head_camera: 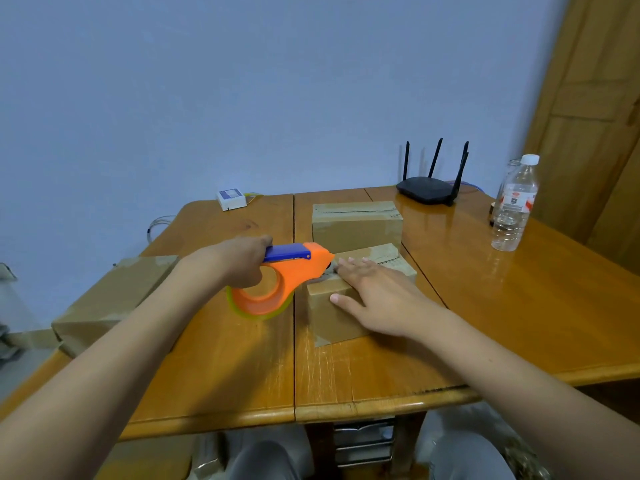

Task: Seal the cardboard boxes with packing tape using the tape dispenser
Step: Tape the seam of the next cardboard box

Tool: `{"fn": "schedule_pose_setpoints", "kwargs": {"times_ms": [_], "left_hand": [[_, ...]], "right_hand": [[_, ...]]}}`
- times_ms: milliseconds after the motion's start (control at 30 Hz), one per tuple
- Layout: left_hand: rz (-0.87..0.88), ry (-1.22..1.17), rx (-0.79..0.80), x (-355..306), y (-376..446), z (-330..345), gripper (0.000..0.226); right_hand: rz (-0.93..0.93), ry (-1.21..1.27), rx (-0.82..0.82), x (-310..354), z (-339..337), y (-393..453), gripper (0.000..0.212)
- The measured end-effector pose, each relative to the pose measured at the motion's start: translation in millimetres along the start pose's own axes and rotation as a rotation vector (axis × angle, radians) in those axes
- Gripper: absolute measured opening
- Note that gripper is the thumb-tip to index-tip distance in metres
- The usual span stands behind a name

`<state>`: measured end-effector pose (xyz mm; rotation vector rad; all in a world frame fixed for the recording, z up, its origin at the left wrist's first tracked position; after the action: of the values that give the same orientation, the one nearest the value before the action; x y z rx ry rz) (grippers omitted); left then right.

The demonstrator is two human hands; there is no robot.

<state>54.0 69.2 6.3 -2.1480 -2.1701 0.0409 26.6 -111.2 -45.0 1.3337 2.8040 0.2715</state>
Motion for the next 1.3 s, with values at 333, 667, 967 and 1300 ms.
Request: {"fn": "schedule_pose_setpoints", "kwargs": {"times_ms": [333, 667, 967, 1300], "left_hand": [[0.001, -0.029, -0.012, 2, 2, 7, 0.033], [0.016, -0.029, -0.139, 24, -6, 4, 0.031], [-0.025, -0.062, -0.110, 73, -14, 46, 0.030], [-0.012, -0.176, -0.118, 85, -5, 69, 0.027]], "right_hand": [[0.023, 0.009, 0.022, -2, 5, 6, 0.064], [0.029, 0.020, 0.040, -3, 1, 0, 0.062], [0.011, -0.072, 0.074, 7, 2, 1, 0.071], [-0.109, 0.035, 0.072, 29, -2, 18, 0.063]]}}
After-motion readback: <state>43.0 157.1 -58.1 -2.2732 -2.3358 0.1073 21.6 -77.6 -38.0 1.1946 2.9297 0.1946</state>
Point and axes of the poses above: each hand's wrist, its own y-axis towards the middle knuckle, its own z-axis out of the palm, x = y × z, the point moved 9 cm from there along y, towards the middle knuckle, and after that the axes turned 10 degrees about -z, right-handed, at the moved point
